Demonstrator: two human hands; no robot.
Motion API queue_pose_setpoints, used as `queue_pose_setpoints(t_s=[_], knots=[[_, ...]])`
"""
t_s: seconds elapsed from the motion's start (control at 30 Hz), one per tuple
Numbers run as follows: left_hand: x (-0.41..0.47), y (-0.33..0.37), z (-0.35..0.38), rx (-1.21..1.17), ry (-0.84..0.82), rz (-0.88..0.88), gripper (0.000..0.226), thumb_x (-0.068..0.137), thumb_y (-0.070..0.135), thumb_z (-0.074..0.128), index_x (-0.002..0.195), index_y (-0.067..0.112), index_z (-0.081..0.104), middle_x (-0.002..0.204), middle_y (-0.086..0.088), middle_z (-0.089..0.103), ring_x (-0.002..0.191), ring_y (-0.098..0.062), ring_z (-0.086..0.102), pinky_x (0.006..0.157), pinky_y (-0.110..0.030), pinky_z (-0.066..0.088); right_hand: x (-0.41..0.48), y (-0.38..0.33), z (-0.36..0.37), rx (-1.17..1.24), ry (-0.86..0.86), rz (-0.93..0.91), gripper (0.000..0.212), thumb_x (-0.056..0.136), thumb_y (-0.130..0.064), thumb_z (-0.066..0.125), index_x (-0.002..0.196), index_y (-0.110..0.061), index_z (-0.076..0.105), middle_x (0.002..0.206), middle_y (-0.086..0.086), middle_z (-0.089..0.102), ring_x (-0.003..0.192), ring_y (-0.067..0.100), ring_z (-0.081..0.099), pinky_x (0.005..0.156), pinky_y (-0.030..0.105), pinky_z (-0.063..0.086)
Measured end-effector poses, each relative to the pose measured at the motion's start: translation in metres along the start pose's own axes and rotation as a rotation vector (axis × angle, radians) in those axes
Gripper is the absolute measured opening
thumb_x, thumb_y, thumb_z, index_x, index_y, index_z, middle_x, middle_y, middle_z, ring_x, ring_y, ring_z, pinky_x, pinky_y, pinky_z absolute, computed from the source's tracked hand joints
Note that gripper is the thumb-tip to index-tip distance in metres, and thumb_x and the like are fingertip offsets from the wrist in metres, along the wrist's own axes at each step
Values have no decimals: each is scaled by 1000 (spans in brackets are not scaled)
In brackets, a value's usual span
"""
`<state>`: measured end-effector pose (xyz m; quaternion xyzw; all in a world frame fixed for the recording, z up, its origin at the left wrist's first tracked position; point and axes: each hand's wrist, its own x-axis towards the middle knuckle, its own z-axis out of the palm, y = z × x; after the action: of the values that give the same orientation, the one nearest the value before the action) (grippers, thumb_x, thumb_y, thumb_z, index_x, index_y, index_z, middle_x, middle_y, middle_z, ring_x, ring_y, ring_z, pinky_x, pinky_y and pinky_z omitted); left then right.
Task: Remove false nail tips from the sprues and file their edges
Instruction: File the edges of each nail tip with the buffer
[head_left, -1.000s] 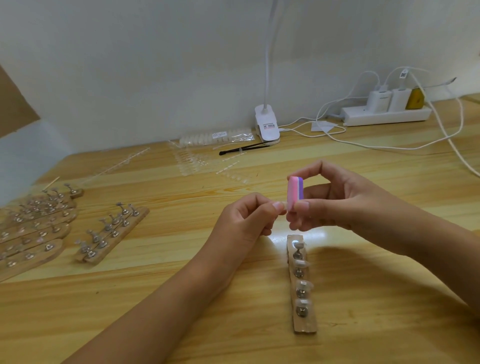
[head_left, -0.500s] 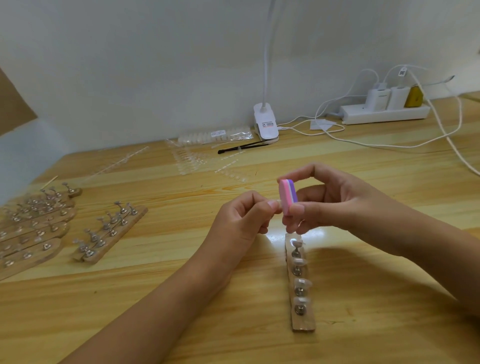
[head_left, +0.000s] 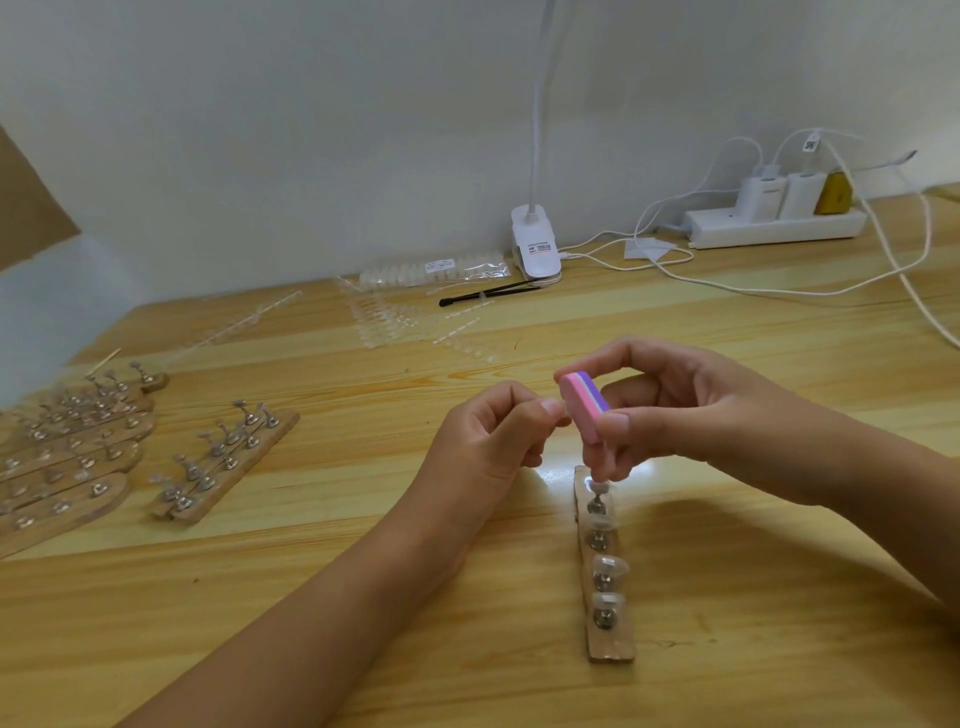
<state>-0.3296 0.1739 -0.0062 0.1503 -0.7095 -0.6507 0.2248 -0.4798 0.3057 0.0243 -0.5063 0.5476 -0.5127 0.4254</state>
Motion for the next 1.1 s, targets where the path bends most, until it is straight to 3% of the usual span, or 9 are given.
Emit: queue_pose_setpoints(t_s=[0.17, 0.3, 0.43, 0.57, 0.73, 0.87, 1.0, 1.1], knots=[[-1, -1, 0, 9, -7, 10, 21, 64, 53, 63, 57, 34, 59, 66, 10, 54, 64, -6, 47, 66, -16, 44, 2, 2, 1, 0, 67, -22, 42, 85, -25, 72, 125, -20, 59, 95, 15, 74, 87, 25, 72, 77, 27, 57], [2, -1, -1, -48, 32, -14, 25, 62, 52, 65, 59, 28, 56, 65, 14, 58, 62, -6, 49, 66, -17, 45, 0, 1, 0, -5, -33, 11, 44, 83, -27, 71, 125, -20, 60, 91, 14, 74, 85, 27, 72, 75, 26, 56], [1, -2, 0, -5, 15, 5, 23, 64, 52, 64, 57, 32, 58, 66, 8, 54, 63, -7, 48, 66, -18, 44, 3, 4, 2, -12, 58, -16, 42, 86, -24, 71, 125, -20, 58, 94, 14, 74, 87, 24, 72, 77, 28, 56], [2, -2, -1, -50, 31, -9, 20, 65, 49, 65, 56, 32, 60, 64, 12, 55, 62, -5, 49, 66, -16, 46, 0, 3, 1, 10, -41, 2, 38, 83, -23, 72, 119, -21, 60, 89, 15, 73, 84, 26, 72, 76, 27, 56], [1, -3, 0, 1, 8, 15, 22, 66, 51, 64, 57, 32, 58, 65, 9, 54, 63, -6, 48, 66, -17, 45, 3, 4, 4, -9, 84, -35, 41, 83, -22, 73, 121, -18, 57, 92, 15, 74, 83, 24, 72, 76, 27, 56], [2, -2, -1, -34, 25, 2, 21, 65, 52, 64, 56, 33, 60, 65, 13, 56, 62, -4, 49, 65, -16, 45, 1, 3, 3, -5, -14, -15, 41, 84, -22, 73, 120, -14, 56, 87, 14, 73, 80, 24, 71, 74, 26, 56], [1, -2, 0, 29, 0, 27, 20, 65, 53, 63, 57, 36, 60, 63, 15, 55, 61, -2, 48, 63, -13, 43, 3, 4, 3, -15, 114, -52, 42, 82, -23, 71, 121, -18, 57, 88, 12, 74, 82, 22, 72, 75, 26, 57], [1, -2, 1, 5, 13, 16, 20, 63, 53, 63, 56, 35, 60, 63, 16, 57, 61, -3, 48, 64, -14, 44, 1, 2, 0, -17, 9, -29, 43, 82, -25, 73, 122, -17, 58, 86, 13, 73, 80, 23, 71, 75, 26, 55]])
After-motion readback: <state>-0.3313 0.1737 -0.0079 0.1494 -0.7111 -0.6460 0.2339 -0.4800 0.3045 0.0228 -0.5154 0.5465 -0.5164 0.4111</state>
